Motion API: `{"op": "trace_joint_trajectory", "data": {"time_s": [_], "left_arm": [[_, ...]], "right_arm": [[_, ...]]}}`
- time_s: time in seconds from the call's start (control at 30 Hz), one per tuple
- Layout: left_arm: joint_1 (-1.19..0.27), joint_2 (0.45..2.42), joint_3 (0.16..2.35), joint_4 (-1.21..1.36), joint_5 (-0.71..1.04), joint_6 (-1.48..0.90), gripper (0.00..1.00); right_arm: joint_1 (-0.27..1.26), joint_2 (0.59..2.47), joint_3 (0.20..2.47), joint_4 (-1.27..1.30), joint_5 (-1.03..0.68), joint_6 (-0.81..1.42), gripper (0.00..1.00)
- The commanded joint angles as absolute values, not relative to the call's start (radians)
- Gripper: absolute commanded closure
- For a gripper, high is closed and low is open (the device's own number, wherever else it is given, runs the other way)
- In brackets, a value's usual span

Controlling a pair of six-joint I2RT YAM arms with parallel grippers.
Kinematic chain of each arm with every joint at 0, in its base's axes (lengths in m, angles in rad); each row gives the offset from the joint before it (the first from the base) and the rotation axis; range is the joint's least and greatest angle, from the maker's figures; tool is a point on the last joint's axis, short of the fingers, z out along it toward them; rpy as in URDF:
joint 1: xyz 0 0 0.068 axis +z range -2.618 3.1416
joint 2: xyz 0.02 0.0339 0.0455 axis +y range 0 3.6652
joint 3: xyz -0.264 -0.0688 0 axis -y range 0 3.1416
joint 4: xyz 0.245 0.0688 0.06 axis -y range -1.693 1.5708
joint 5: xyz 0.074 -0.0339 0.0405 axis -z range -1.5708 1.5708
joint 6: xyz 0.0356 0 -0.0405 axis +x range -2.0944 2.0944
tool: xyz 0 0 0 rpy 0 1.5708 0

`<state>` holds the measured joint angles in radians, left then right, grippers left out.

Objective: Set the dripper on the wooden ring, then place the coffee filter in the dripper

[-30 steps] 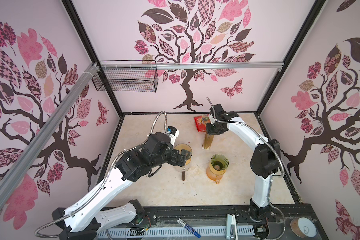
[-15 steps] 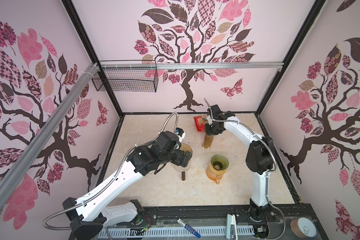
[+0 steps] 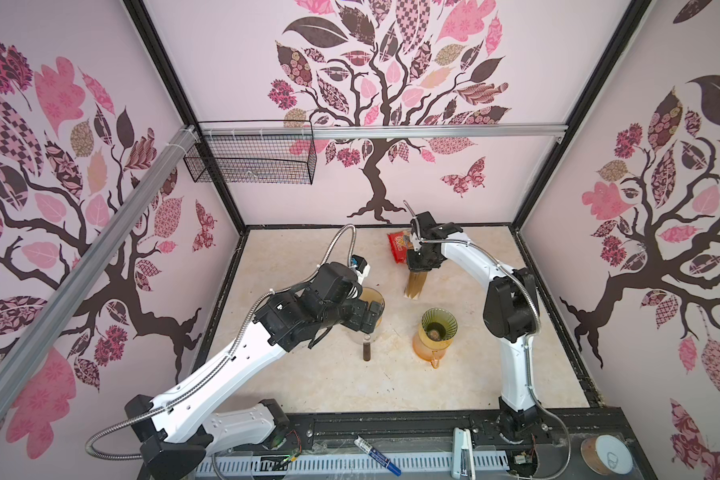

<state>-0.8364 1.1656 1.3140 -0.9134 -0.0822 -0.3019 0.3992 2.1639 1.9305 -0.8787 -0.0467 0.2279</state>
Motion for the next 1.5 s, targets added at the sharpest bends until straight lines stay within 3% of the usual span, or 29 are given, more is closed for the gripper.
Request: {"op": "trace_joint_trajectory", "data": {"time_s": [0.0,0.73,1.47], "left_arm": [[-0.831,1.157,1.353,-0.918,-0.095,-0.29,0.03],[-0.831,1.169,1.356,-0.921,-0.089,-0.289,0.03],[-0.832,1.159,1.335,-0.911,-0.086,-0.285,0.03]], "right_arm": [[0.405,2.2,1.973,-0.9,-0.029,0.219,0.85],[0.403,2.149,1.948,-0.914,-0.034,0.233,0.97],[0.404,2.076,1.944,-0.926,-0.051,0.284,0.99]]}}
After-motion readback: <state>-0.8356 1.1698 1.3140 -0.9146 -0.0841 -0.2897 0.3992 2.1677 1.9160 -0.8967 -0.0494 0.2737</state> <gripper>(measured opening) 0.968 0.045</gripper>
